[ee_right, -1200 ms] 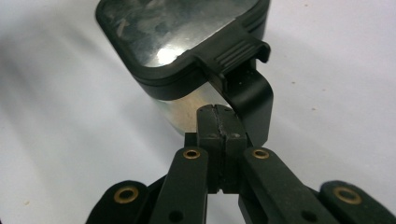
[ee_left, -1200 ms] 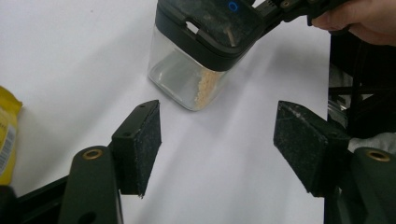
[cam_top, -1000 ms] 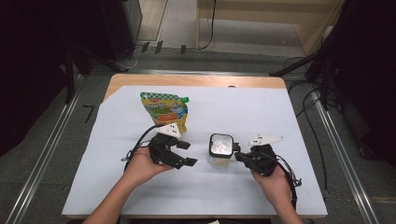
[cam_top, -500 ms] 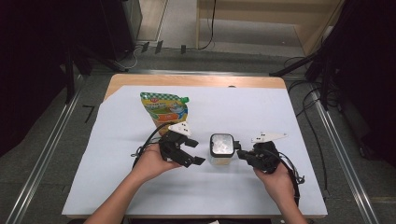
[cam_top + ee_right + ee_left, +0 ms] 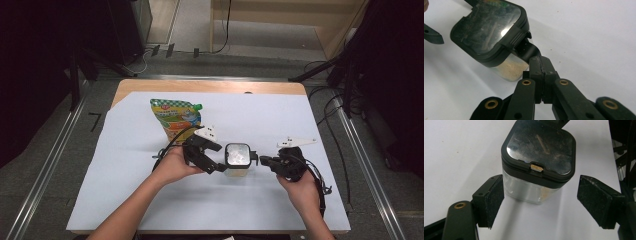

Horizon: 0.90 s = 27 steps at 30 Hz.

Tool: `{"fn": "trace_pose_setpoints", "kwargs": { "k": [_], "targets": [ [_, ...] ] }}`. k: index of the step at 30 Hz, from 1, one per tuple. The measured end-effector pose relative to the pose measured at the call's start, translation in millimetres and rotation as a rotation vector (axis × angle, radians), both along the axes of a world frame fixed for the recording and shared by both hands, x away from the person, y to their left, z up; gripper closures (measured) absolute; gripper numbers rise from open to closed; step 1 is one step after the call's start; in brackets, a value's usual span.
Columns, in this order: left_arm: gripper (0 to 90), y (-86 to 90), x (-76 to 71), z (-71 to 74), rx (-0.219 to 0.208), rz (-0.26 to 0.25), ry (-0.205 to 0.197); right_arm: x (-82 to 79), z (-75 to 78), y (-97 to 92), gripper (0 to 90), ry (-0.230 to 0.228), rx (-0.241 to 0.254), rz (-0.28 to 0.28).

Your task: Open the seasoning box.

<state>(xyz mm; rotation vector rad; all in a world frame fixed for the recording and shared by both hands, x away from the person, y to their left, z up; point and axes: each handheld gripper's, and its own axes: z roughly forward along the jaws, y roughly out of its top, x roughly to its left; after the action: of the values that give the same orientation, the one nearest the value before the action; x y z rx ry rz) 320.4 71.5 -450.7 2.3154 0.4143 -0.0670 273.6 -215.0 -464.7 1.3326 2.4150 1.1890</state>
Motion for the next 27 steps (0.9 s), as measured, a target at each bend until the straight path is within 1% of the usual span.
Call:
{"fn": "trace_pose_setpoints", "kwargs": {
  "k": [3, 4, 6, 7, 9, 11, 13, 16, 18, 24, 27],
  "targets": [
    [21.3, -2.5, 3.8, -2.8, -0.011, -0.014, 0.009, 3.0, -2.2, 1.9, 90.0, 0.001, -0.006, -0.003],
    [21.1, -4.2, 4.9, -4.1, -0.017, -0.028, 0.01, 3.9, -2.7, 1.6, 90.0, 0.005, -0.003, -0.005],
    [21.0, -7.5, 5.5, -5.8, -0.012, -0.042, 0.002, 5.6, -4.3, 1.0, 90.0, 0.008, -0.004, -0.006],
    [20.4, -9.5, 6.1, -7.1, -0.004, -0.047, -0.008, 6.0, -5.0, 1.5, 90.0, 0.013, -0.006, -0.012],
    [18.6, -12.9, 7.8, -9.4, 0.005, -0.056, -0.006, 6.9, -6.2, 1.8, 90.0, 0.014, -0.008, -0.012],
    [17.3, -16.0, 8.6, -12.2, 0.003, -0.059, -0.011, 7.2, -6.7, 2.2, 90.0, 0.013, -0.01, -0.016],
    [16.1, -18.8, 9.6, -15.2, 0.0, -0.06, -0.007, 7.1, -7.0, 2.7, 90.0, 0.013, -0.012, -0.02],
    [15.1, -21.7, 10.0, -17.2, -0.001, -0.068, -0.021, 7.3, -7.8, 2.9, 90.0, 0.017, -0.011, -0.024],
    [14.9, -23.0, 9.6, -17.2, -0.004, -0.064, -0.025, 7.4, -8.2, 2.9, 90.0, 0.016, -0.01, -0.026],
    [14.9, -25.7, 10.2, -10.8, 0.028, -0.063, -0.018, 7.2, -8.3, 3.1, 90.0, 0.015, -0.009, -0.029],
    [15.1, -26.6, 10.0, -7.6, 0.041, -0.065, -0.023, 7.1, -8.3, 3.1, 90.0, 0.016, -0.008, -0.03]
  ]
}}
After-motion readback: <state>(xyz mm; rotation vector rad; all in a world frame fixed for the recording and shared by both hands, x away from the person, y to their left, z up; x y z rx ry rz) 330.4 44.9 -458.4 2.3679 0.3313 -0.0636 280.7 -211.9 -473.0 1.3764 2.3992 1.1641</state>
